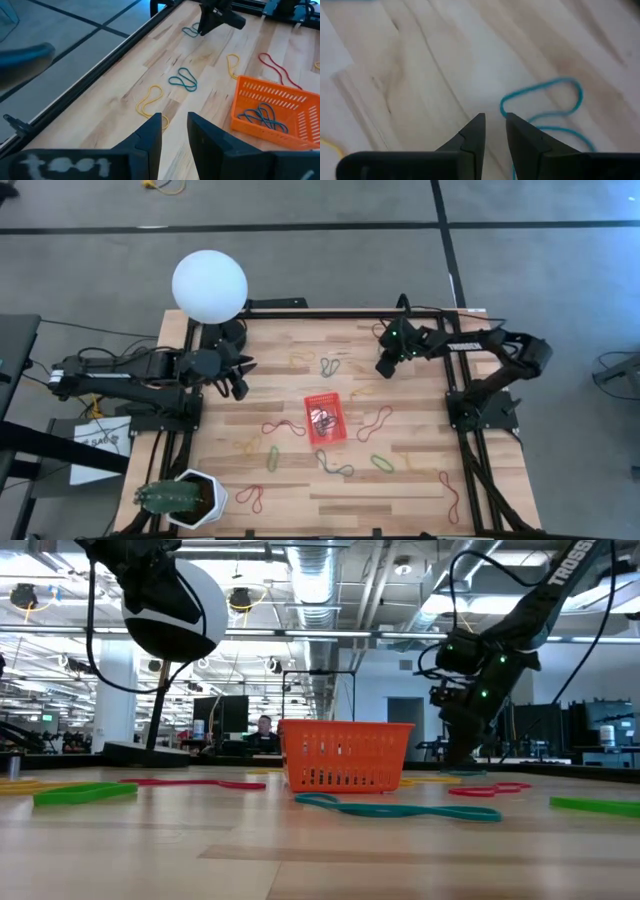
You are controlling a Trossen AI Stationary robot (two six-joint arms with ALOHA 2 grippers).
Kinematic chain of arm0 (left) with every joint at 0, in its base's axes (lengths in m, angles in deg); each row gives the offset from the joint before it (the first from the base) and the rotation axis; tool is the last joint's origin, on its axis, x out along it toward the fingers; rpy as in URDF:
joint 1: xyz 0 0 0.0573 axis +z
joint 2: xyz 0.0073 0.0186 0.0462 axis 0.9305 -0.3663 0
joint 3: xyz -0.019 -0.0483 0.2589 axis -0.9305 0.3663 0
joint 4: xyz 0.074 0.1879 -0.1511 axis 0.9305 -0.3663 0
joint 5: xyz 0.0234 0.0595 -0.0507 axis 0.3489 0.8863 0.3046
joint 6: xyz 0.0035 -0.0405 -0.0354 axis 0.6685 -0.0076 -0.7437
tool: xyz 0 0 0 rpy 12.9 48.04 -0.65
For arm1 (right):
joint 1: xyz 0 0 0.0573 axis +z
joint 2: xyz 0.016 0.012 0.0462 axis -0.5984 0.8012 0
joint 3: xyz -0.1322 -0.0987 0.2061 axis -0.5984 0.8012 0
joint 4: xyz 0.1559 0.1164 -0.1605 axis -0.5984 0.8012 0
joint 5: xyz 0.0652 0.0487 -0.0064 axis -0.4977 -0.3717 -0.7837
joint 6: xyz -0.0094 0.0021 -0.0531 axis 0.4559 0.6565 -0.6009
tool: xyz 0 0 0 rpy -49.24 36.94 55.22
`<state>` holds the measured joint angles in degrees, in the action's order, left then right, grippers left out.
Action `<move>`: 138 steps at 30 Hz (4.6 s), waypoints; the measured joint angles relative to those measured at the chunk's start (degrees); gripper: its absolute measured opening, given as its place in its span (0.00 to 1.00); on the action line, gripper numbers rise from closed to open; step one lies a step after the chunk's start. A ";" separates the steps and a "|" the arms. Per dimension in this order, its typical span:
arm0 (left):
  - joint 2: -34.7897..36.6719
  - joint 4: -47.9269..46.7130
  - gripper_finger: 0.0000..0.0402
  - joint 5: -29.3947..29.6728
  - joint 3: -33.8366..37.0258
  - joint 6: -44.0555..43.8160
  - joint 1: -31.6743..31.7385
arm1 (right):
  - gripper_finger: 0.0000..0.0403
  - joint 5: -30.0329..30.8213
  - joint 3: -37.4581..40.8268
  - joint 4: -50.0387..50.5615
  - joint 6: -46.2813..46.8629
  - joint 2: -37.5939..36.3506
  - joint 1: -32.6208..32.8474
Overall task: Pick and place items into bin
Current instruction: Put the blue rubber band into the orange bin
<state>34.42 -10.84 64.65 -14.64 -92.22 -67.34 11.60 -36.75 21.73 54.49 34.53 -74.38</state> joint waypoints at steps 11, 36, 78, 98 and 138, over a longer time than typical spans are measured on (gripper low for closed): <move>0.00 -0.11 0.21 -0.04 0.00 0.04 0.00 | 0.18 0.35 -1.88 0.29 -1.49 -0.32 -0.65; 0.00 -0.13 0.21 -0.07 0.00 -0.68 0.00 | 0.18 0.13 0.48 0.60 0.50 -0.27 0.20; -0.01 -0.12 0.21 0.22 -0.02 -0.92 0.00 | 0.28 6.38 0.51 0.39 5.73 -0.15 2.18; -0.02 -0.11 0.21 0.17 -0.04 -0.92 -0.02 | 0.16 8.42 0.29 -6.31 6.94 7.64 1.93; -0.01 -0.10 0.21 -0.02 -0.04 -0.92 -0.02 | 0.00 3.37 -9.58 -27.60 15.12 1.97 40.99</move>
<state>34.41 -10.94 64.62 -14.69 -93.14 -67.36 14.96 -46.34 -5.87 69.60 36.50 -33.39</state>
